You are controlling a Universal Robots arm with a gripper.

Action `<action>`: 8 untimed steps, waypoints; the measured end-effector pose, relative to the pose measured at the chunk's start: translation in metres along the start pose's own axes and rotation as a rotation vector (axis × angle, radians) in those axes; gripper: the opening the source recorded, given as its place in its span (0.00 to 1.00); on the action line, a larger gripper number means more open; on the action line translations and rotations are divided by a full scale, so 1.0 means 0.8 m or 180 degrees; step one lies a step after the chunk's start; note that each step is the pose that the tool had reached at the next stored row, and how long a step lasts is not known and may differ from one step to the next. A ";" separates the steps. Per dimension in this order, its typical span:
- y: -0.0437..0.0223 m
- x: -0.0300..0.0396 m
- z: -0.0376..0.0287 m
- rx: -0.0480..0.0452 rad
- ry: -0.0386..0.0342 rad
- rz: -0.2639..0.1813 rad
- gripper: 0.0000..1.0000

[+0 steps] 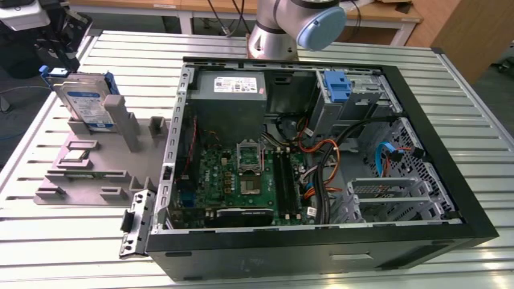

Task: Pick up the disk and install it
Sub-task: 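Reach for the disk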

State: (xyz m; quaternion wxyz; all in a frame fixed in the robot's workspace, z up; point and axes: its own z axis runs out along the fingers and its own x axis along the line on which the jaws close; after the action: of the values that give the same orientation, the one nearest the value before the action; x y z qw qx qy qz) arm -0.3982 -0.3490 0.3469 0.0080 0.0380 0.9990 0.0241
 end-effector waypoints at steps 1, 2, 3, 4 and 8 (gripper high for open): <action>0.0000 0.0000 0.0000 0.0000 0.0000 0.0000 0.10; 0.0000 0.0000 0.0000 0.0000 0.0000 0.0000 0.10; 0.0000 0.0000 0.0000 0.0000 0.0000 0.0000 0.10; 0.0000 0.0000 -0.0007 0.0000 0.0000 0.0000 0.10; 0.0001 0.0000 -0.0014 0.0000 0.0000 0.0000 0.10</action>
State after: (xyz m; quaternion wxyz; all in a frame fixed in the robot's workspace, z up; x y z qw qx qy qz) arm -0.3982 -0.3490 0.3481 0.0080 0.0380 0.9990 0.0242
